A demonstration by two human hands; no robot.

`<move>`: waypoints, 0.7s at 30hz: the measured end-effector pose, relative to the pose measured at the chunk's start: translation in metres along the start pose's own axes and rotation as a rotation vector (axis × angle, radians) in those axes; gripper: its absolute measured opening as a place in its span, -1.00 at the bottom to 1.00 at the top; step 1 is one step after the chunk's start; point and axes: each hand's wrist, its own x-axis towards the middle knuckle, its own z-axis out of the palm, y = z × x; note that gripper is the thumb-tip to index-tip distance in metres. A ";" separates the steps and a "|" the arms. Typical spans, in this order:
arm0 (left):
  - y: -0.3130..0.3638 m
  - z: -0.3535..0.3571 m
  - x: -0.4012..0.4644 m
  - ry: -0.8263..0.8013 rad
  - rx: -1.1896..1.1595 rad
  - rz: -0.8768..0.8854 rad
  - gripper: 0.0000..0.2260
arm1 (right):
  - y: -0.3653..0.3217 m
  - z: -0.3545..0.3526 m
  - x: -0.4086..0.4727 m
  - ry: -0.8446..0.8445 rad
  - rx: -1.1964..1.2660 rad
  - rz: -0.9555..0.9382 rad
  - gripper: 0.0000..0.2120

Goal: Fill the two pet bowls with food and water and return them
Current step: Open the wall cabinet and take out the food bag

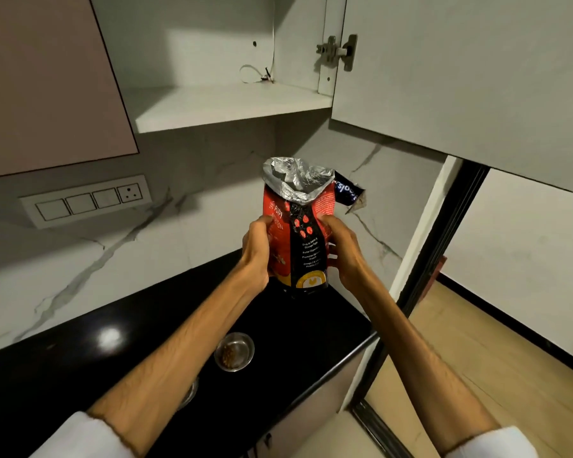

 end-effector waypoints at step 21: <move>-0.110 -0.023 0.072 0.124 -0.164 -0.217 -0.66 | 0.141 0.006 0.048 -0.181 0.012 0.096 -0.58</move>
